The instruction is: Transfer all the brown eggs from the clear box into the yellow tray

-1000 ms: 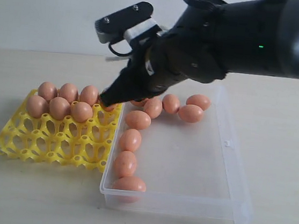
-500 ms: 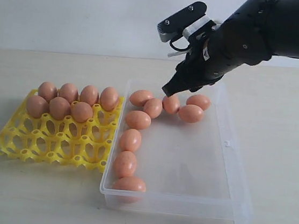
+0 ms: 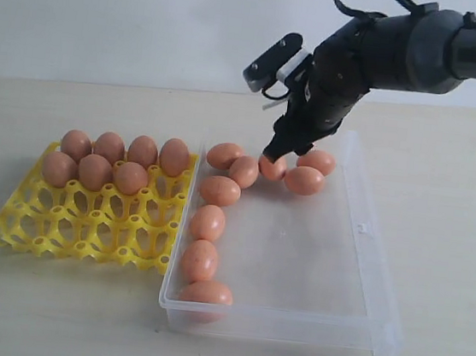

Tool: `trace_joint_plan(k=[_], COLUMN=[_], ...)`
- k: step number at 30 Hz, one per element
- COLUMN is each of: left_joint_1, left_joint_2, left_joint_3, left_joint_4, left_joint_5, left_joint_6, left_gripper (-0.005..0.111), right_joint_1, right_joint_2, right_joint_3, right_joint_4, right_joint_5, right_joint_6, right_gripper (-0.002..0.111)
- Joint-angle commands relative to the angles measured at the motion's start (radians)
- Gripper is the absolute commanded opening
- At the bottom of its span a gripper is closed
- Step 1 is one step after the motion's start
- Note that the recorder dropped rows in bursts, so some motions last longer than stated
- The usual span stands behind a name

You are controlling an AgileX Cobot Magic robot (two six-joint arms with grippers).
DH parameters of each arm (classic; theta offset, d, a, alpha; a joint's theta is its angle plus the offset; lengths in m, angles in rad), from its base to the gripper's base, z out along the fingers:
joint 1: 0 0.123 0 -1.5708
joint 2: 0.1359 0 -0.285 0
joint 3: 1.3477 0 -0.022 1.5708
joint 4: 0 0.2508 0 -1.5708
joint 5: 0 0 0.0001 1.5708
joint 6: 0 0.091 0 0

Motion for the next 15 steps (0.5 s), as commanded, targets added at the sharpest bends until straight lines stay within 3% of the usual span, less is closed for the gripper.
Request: trace_joint_plan(k=[1,7,12,15], left_joint_1=[0.001,0.001,0.001,0.001], left_joint_2=[-0.006,-0.006,-0.006,-0.006], left_joint_3=[-0.004,-0.004,-0.004,-0.004], left_joint_4=[-0.001,-0.001,-0.001,-0.001], left_joint_5=[-0.010,-0.010,-0.010,-0.010], left_joint_6=[-0.001,-0.001,0.002,0.002], left_gripper=[0.000,0.000,0.000,0.000], right_joint_1=[-0.006,-0.001,-0.001,-0.001], right_joint_2=[0.039,0.065,0.068,0.068], right_joint_3=[-0.012,-0.012,-0.012,-0.012], right_joint_4=[0.049,0.051,0.061,0.057], right_joint_5=[0.002,-0.005,-0.015,-0.013], right_joint_6=[-0.123,-0.159,-0.159,-0.153], right_gripper=[0.047,0.047,0.064,0.066])
